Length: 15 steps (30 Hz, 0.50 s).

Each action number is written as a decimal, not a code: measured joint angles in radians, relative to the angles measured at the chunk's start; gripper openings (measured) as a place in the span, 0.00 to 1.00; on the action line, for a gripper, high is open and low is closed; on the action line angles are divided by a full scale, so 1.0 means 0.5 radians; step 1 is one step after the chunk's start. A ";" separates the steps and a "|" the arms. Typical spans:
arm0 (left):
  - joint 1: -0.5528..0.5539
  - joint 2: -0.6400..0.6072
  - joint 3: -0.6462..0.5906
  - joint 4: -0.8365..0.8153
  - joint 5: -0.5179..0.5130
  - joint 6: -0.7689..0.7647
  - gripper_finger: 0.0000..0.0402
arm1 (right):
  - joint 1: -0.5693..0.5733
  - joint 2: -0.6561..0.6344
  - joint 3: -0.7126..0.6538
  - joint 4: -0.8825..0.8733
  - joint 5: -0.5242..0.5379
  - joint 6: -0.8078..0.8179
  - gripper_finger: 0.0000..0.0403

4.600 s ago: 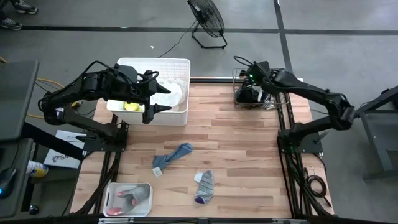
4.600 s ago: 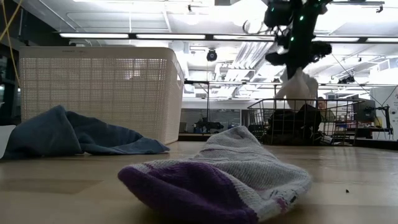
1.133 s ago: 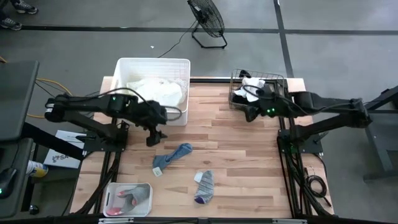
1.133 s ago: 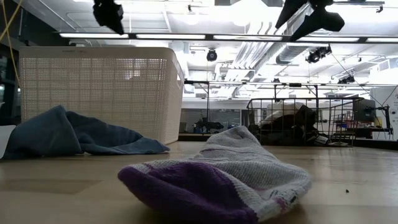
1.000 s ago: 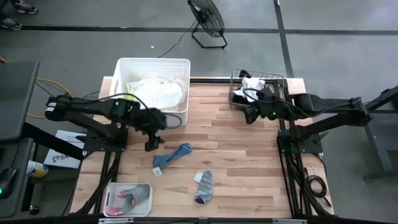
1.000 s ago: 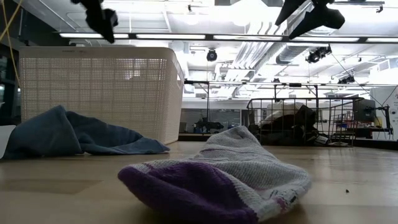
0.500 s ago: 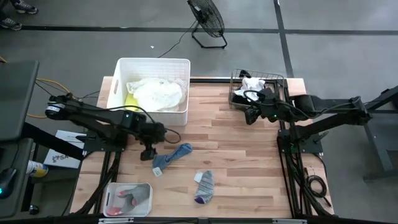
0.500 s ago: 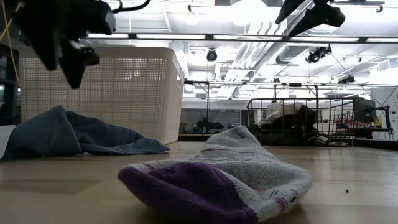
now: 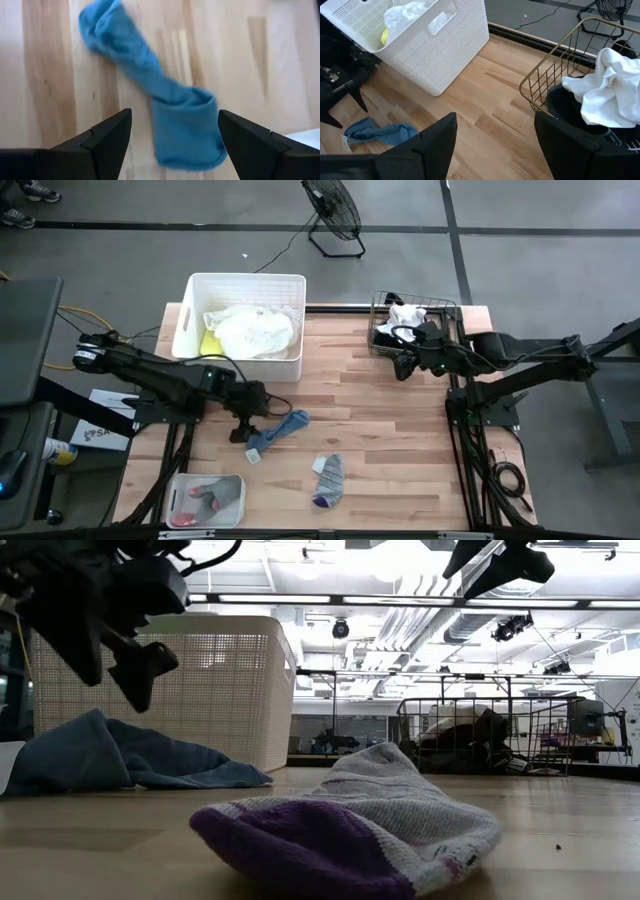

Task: Pick & Place Cloths
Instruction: Put the blue sock into the bottom white bin

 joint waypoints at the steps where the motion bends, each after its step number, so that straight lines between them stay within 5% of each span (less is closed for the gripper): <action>1: 0.000 0.000 -0.003 0.037 0.017 -0.010 0.73 | 0.000 0.000 0.000 0.000 0.000 0.000 0.64; 15: -0.242 0.187 -0.004 0.182 -0.309 0.065 0.73 | 0.000 0.001 0.000 0.000 0.000 0.000 0.64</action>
